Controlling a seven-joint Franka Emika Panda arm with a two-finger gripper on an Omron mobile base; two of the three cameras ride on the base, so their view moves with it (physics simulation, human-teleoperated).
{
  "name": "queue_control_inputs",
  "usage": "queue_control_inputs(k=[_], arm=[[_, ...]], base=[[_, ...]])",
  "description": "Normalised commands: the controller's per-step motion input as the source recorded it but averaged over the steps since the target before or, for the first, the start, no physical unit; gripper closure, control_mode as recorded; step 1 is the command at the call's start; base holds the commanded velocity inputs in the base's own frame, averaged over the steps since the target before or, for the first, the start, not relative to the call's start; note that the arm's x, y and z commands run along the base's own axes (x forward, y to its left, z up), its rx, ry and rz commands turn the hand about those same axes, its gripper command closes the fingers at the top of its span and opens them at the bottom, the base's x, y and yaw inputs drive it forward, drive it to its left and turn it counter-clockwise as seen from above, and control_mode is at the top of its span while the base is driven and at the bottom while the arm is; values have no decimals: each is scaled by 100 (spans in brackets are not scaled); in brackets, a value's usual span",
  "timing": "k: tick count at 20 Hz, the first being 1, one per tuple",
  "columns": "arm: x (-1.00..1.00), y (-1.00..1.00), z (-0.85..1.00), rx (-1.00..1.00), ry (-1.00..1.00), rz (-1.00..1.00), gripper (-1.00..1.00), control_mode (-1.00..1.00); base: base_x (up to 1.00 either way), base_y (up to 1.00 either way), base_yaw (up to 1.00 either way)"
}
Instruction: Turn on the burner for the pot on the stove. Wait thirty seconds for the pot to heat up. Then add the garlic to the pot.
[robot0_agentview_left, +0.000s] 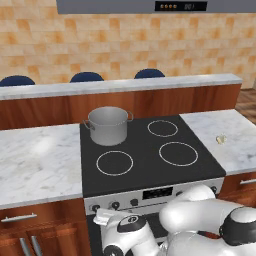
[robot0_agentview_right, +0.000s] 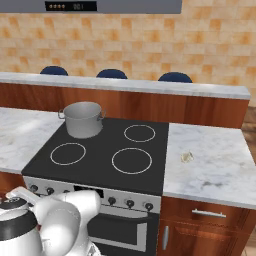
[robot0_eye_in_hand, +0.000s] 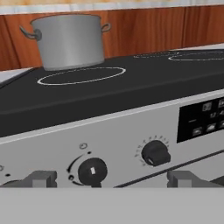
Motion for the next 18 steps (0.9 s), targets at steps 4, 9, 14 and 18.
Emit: queue_control_inputs(k=[4, 9, 14, 18], arm=[[18, 0, -19, 0, -2, 0, -100, -100], [24, 0, -17, 0, -2, 0, -100, -100], [18, 0, -22, 0, -2, 0, -100, -100], [13, 0, -24, 0, -3, 0, -100, -100]], base=[[0, 0, 0], [0, 0, 0], [0, 0, 0], [0, 0, 0]])
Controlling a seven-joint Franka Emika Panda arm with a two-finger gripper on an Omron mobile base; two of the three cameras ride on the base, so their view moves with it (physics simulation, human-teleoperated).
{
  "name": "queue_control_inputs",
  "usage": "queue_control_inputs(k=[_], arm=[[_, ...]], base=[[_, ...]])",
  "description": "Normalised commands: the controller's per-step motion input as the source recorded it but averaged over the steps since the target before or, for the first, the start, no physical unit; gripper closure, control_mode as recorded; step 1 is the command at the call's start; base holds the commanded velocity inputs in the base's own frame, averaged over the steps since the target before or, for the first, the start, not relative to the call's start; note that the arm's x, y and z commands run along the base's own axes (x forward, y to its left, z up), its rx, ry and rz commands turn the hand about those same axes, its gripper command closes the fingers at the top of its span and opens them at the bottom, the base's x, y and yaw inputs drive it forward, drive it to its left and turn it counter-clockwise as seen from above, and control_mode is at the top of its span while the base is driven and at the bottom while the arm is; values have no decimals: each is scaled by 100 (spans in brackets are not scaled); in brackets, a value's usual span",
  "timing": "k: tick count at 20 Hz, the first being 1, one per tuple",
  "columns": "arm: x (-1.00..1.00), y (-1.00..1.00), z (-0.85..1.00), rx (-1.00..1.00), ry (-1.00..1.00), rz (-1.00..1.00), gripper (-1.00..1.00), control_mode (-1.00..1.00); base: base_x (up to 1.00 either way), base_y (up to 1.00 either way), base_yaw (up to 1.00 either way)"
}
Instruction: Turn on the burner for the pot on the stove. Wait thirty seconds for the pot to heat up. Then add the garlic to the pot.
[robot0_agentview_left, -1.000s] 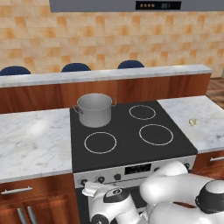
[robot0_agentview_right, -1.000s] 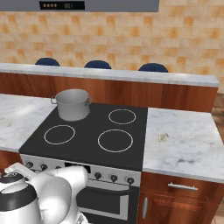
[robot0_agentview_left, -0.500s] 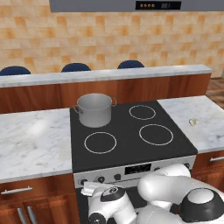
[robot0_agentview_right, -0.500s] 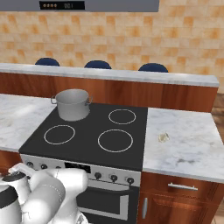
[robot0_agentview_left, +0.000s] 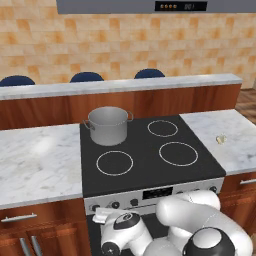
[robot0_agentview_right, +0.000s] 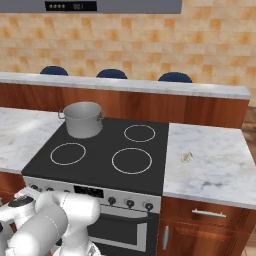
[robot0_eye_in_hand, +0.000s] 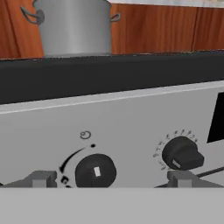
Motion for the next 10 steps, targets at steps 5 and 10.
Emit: queue_control_inputs(k=[5, 10], arm=[[8, 0, -23, 0, -4, 0, -100, -100], [5, 2, -13, 0, -6, 0, -100, -100]], base=[[0, 0, 0], [0, 0, 0]])
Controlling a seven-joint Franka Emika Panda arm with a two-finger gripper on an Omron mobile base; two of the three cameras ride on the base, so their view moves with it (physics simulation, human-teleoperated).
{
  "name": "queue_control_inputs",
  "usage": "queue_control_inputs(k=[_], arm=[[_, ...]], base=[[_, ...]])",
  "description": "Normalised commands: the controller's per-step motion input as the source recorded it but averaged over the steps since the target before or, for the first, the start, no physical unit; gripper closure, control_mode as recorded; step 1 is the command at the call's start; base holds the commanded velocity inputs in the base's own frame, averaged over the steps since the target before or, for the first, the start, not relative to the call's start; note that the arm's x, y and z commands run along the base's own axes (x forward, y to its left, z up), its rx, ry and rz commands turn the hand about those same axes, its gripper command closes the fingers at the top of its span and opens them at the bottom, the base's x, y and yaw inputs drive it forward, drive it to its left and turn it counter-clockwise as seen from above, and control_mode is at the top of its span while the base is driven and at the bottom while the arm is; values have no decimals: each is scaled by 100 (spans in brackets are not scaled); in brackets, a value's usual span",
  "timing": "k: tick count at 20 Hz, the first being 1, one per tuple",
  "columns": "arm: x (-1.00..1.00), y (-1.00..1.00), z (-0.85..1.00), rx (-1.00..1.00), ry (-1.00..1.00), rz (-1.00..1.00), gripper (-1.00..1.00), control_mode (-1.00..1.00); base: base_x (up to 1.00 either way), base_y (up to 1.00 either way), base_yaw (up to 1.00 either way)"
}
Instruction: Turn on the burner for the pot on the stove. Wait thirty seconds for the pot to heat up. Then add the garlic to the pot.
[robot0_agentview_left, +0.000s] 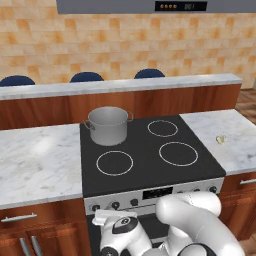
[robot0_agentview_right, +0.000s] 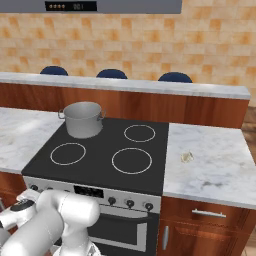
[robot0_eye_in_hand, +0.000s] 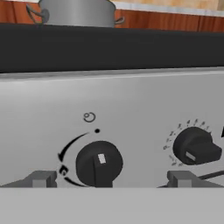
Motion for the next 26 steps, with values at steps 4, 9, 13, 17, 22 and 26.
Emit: queue_control_inputs(k=[4, 9, 13, 17, 22, 26], arm=[[3, 8, -1, 0, -9, 0, -100, -100], [0, 5, 6, 1, -9, 0, -100, -100], [11, 0, 9, 0, -6, 0, -100, -100], [11, 0, 9, 0, -5, 0, 100, -100], [4, 0, 0, 0, -1, 0, 100, -100], [11, 0, 0, 0, 0, 0, 100, -100]], base=[[0, 0, 0], [0, 0, 0], [0, 0, 0], [0, 0, 0], [0, 0, 0], [0, 0, 0]])
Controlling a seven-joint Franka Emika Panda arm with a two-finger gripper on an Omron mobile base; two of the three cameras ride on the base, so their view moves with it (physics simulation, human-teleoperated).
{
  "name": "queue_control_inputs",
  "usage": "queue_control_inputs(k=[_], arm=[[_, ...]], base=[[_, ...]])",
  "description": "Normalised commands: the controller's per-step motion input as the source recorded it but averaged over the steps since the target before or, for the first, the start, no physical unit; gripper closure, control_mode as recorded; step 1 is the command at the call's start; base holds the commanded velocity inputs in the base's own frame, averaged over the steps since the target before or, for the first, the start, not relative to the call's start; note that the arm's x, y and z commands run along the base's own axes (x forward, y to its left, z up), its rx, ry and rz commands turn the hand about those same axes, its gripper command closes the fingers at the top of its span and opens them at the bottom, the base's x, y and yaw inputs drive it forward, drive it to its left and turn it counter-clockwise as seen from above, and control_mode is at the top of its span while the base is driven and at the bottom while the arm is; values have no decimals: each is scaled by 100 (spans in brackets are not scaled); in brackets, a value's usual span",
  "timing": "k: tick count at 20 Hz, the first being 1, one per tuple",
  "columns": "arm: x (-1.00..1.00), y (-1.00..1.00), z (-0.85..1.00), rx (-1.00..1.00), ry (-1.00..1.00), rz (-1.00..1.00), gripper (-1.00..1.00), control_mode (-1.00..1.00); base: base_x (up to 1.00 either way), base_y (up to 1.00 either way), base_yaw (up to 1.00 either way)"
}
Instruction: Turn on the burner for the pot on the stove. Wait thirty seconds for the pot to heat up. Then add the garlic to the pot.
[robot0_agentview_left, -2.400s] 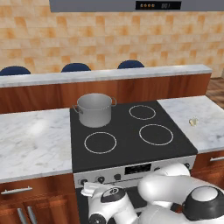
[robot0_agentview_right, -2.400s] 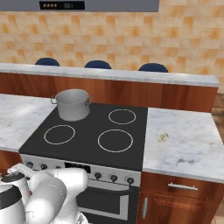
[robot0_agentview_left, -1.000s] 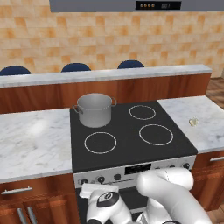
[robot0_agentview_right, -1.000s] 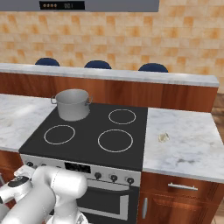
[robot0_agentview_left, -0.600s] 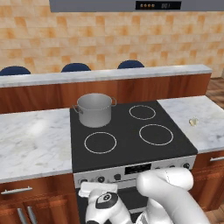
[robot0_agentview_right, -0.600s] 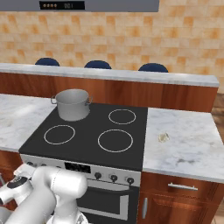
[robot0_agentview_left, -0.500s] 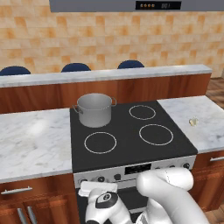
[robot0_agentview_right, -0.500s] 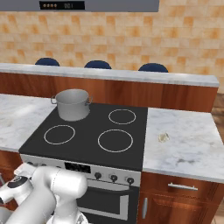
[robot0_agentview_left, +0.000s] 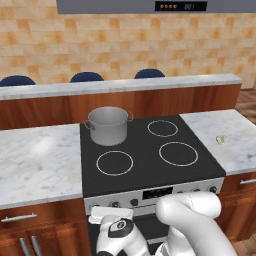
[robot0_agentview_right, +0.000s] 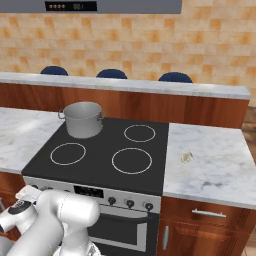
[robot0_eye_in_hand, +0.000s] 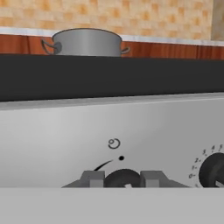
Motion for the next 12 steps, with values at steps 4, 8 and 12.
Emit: queue_control_inputs(k=[4, 8, 12], arm=[[15, 0, -1, -2, 0, 3, 100, -100], [4, 0, -8, -14, 0, 14, 100, -100], [0, 0, -10, -25, 0, 23, 100, -100]], base=[[0, 0, 0], [0, 0, 0], [0, 0, 0]])
